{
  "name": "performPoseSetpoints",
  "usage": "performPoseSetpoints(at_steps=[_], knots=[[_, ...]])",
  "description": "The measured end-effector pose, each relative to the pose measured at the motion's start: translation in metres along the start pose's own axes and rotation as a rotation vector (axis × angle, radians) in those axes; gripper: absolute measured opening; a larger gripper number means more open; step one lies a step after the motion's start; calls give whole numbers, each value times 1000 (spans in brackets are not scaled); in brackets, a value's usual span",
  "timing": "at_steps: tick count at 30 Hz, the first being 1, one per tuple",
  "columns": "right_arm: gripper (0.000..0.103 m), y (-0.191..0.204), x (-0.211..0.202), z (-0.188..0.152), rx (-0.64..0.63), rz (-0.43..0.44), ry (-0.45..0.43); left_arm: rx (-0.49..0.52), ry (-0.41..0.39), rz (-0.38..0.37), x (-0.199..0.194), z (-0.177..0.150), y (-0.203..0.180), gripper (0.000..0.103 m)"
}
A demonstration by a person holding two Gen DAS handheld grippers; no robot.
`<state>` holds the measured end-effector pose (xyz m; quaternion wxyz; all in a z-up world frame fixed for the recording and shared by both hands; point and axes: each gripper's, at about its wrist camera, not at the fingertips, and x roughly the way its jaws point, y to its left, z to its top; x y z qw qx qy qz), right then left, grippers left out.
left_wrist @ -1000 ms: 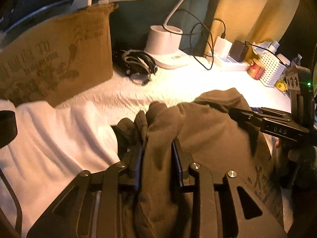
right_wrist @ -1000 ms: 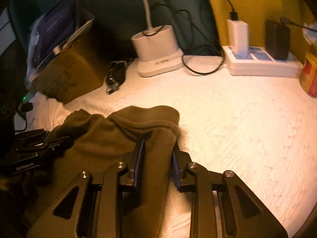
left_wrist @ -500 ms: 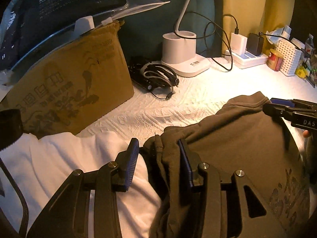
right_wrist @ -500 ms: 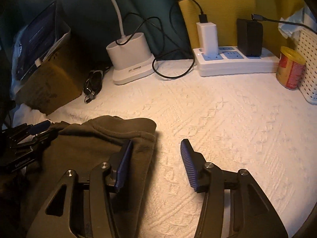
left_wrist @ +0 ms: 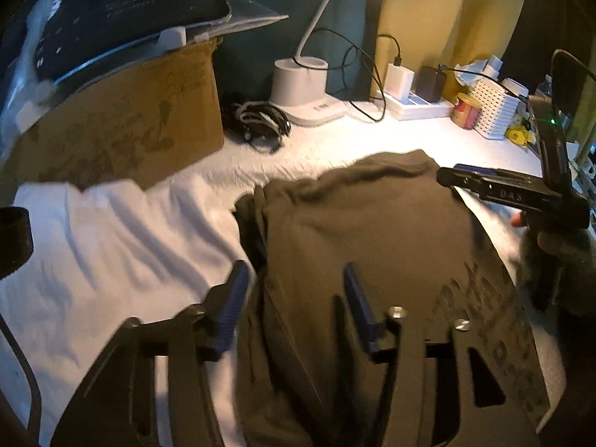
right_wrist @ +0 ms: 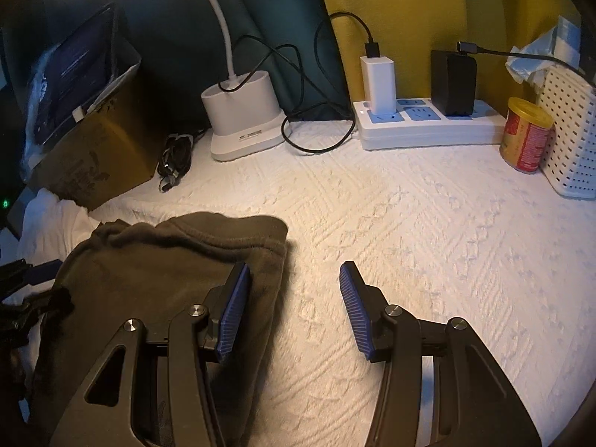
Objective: Fold small clothes
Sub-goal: 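Lift both open grippers away from the laid-down brown shirt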
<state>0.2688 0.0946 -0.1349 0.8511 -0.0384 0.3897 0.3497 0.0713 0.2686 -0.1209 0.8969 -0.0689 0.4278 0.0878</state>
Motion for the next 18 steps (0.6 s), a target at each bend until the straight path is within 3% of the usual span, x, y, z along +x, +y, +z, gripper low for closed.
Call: performPoseSetpoints(at_steps=[4,7,11,18], knots=[[52,10,-6,-8,-16,3,4,13,36,11,3,-15,-2,57],[52,18,-11,-16,-34,5,7,3,36,19,1,-22,1,58],[52,26,-17,-26,-44,6,13,-5,37,53,2,-31,6,68],[52,37,-21,-51,-58,37,60,-36,15,46,-6,-37,11,68]])
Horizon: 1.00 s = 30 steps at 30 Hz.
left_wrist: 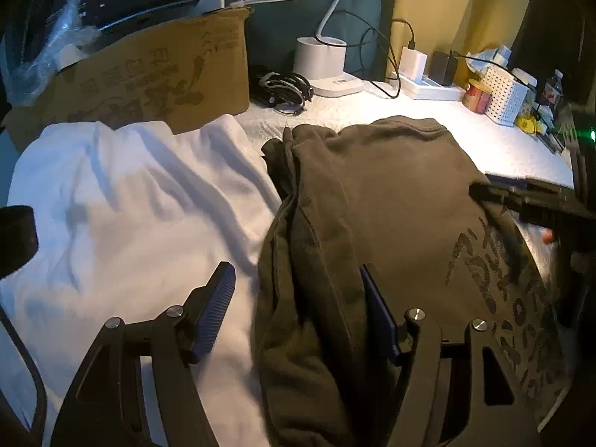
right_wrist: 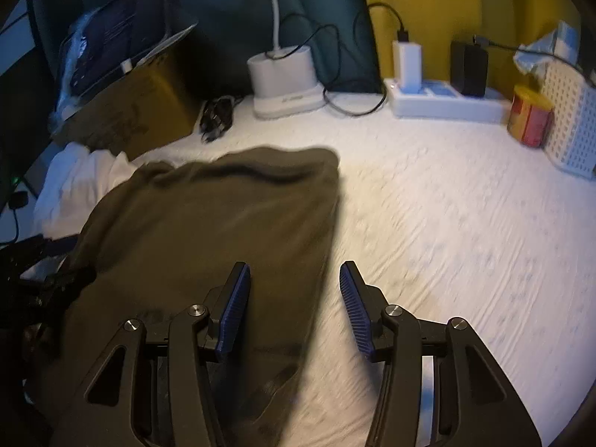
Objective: Fold small clothes
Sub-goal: 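Lift both open grippers away from the laid-down brown shirt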
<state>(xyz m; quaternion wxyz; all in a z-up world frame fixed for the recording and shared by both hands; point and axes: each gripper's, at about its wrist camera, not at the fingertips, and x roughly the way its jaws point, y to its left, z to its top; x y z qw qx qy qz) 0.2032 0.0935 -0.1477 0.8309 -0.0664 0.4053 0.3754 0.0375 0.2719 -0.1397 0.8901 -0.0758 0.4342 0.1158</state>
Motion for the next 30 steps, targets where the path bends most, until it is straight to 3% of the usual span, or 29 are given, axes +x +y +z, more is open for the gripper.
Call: performPoseSetpoints(at_steps=[10,15,23,30], knots=[[52,17,-10,-21,-94,-37,14,4,-37,-45,-27,-13,-8,68],[52,15,-19,-31,-100,-60,12,27,3,-23,-18,-25,-15,68],[52,10,-41,-52,-86,-25,8,2,-8,-33,-35,-38,-15,68],[52,26,-53,-73,-168,-18,31,30,3,-14,-39,-55,-31,68]])
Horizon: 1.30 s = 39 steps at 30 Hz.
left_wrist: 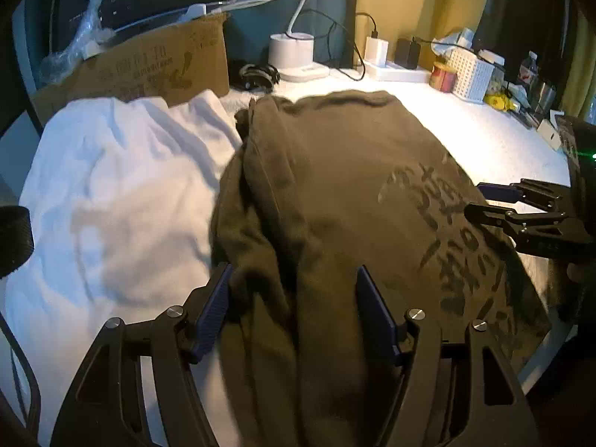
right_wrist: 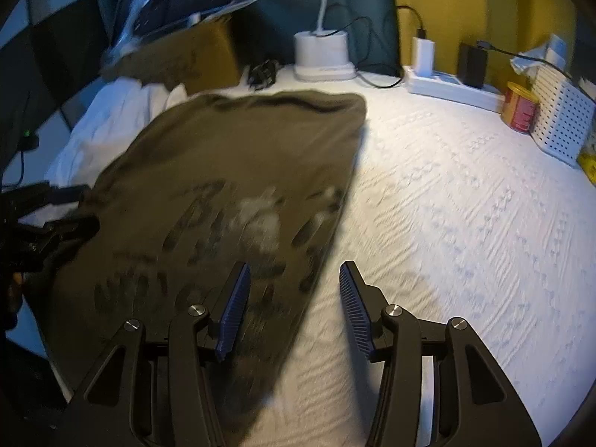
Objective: Fold small clothes
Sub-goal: 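Lift both open grippers away from the laid-down brown shirt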
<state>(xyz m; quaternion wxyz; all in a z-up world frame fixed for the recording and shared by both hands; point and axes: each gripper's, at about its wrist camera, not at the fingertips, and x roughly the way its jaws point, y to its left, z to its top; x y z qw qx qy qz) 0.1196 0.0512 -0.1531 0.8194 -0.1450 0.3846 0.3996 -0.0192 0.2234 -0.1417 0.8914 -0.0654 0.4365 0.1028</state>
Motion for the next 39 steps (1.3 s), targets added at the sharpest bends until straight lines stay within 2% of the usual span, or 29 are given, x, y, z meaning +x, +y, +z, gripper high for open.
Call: performPoseSetpoints(at_steps=[8,13,16,18,21,23,25,33,37,39], knots=[[52,3,-11,-14,-21,-19,-1,31,-51,85,-7,-15,-9,68],[52,0,-20,-25,-7,-17,-7,2,-68,99,-15,-17,-10,68],[52,0,-27,-30,-4,-17,-14,26,-101,145,-24,-20,-20,68],[52,-1,-30,-34,0,-14,-18,29,-125,147,-33,-21,-25,68],[52,-3,-36,-39,4,-11,-29,19,-161,162,-46,-22,-30,75],[52,-4,-40,-43,3,-11,-33,11,-181,158,-50,-22,-33,83],[52,-7,-45,-48,6,-10,-38,2,-207,136,-55,-22,-38,83],[52,-24,-65,-65,43,-38,-67,22,-227,82,-54,-24,-75,84],[52,-36,-75,-72,66,-54,-81,37,-233,50,-51,-21,-94,98],[52,-43,-81,-76,80,-64,-88,42,-237,31,-51,-20,-101,99]])
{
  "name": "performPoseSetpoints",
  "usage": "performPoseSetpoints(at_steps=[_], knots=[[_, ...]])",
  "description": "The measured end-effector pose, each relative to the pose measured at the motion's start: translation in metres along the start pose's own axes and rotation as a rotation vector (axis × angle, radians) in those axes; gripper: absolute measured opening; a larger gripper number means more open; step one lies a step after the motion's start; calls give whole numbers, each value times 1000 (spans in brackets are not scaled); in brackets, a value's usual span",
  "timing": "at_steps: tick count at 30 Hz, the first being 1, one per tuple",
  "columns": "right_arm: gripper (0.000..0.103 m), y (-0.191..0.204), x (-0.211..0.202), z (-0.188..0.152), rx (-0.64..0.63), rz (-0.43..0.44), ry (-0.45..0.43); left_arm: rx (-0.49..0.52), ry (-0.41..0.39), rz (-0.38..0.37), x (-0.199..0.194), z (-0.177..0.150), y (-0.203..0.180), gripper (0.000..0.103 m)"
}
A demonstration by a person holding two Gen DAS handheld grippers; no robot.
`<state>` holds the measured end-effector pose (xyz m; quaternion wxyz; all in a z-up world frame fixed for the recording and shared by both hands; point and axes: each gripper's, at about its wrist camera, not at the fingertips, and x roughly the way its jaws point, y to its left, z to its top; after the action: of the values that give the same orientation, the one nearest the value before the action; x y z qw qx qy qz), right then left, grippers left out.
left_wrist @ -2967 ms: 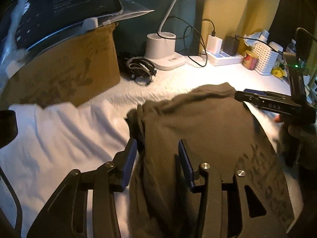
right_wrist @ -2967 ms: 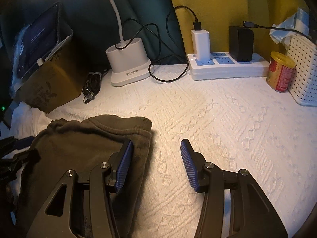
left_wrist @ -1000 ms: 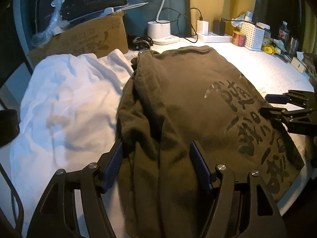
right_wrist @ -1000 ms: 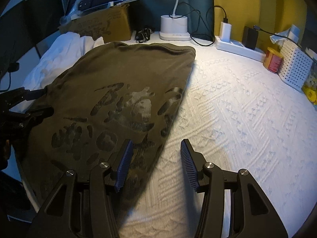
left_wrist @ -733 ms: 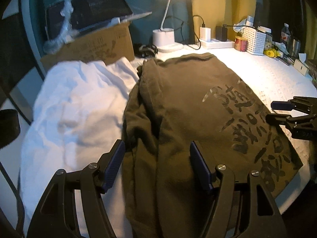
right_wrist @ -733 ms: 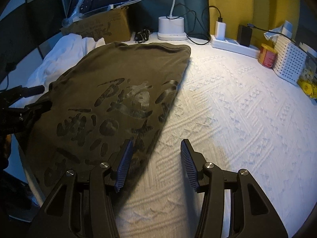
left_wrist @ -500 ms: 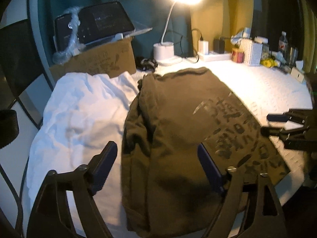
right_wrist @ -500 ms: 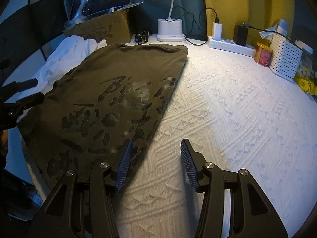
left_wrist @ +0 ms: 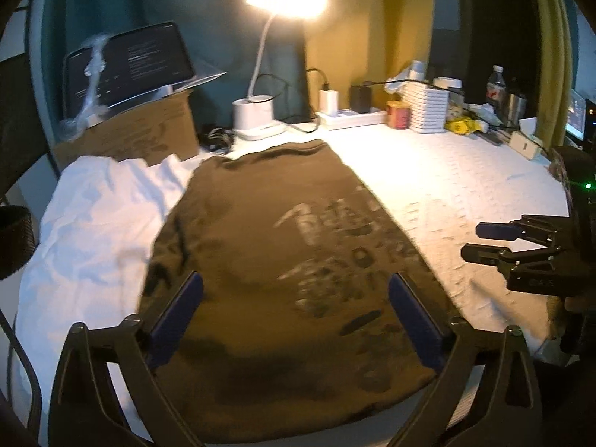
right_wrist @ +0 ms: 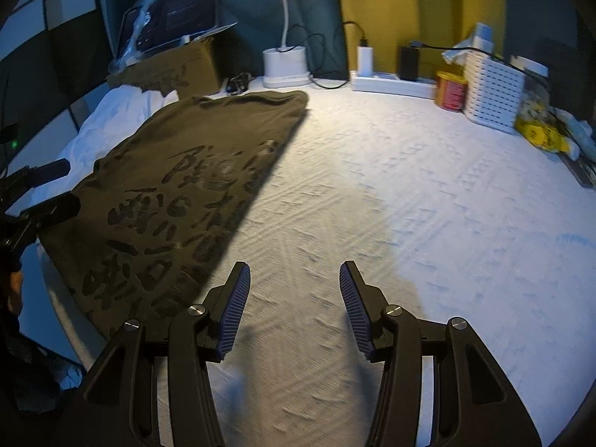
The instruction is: Fold small clothes
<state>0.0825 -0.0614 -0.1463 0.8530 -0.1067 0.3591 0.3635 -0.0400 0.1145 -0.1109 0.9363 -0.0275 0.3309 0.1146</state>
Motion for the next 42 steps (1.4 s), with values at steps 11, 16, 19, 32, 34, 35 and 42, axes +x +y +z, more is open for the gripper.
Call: performPoseSetpoints(at_steps=[11,16,19,32,34,35,42], knots=[[52,-43,-24,-19,83,-64,-24,14,2,-78,7,12,-45,100],[52,-62,-36,-26,124,-104,-44,28,-14,-142,7,18,-63,101],[58,-73,-44,-28,142,-136,-61,25,-38,-182,4,23,-76,101],[59,-109,-90,-23,180,-239,-148,70,-108,-225,-8,46,-119,101],[59,-112,-101,-20,178,-257,-169,80,-134,-229,-12,50,-123,101],[59,-113,-105,-18,178,-261,-178,85,-146,-225,-14,53,-125,101],[59,-113,-148,0,147,-299,-272,100,-257,-198,-39,74,-131,101]])
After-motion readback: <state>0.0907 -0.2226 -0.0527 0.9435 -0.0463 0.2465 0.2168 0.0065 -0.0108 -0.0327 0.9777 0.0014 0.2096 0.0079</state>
